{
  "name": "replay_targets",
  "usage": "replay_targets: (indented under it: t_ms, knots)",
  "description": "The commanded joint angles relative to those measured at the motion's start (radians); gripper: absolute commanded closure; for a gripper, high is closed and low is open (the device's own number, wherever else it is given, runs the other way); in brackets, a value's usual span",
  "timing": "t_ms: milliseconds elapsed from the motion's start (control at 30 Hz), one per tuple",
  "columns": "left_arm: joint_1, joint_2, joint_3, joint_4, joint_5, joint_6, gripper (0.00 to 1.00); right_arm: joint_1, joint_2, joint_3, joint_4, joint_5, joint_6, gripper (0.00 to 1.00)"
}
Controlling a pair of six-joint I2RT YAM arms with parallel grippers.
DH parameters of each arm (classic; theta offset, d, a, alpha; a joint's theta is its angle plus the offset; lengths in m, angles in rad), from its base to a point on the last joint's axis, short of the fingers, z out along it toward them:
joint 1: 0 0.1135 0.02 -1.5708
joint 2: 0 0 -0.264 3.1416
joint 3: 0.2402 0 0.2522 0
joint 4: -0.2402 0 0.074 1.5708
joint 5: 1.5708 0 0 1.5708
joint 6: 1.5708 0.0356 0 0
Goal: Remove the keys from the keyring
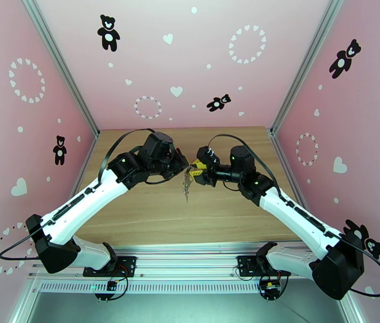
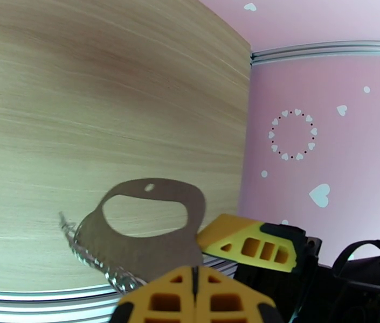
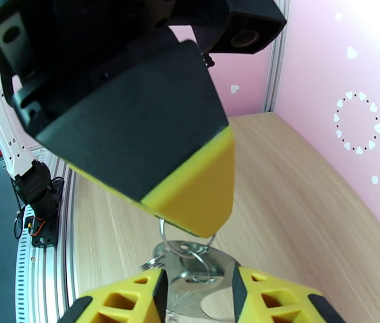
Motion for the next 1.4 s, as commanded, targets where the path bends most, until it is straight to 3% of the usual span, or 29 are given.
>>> replay_targets:
  t_ms: [0, 600, 1033, 1233, 1367]
  knots:
    - [-0.005, 0.014, 0.048, 0.023, 0.026, 0.025, 1.0, -0.001, 0.016, 0.048, -0.011, -0.049, -0.004, 0.66]
    - [-0.006, 0.014, 0.045, 0.014, 0.016, 0.043, 1.0, -0.002, -0.044, 0.037, -0.017, -0.049, -0.007, 0.75]
    - [-0.005, 0.01, 0.043, 0.021, 0.021, 0.044, 1.0, -0.001, -0.019, 0.05, -0.009, -0.012, 0.002, 0.88]
    - [-0.006, 0.006, 0.039, 0.017, 0.003, 0.055, 1.0, -0.001, -0.023, 0.05, -0.008, 0.018, 0.029, 1.0]
    - [-0.005, 0.004, 0.039, 0.011, -0.016, 0.058, 1.0, -0.001, -0.035, 0.04, -0.009, 0.052, 0.053, 1.0]
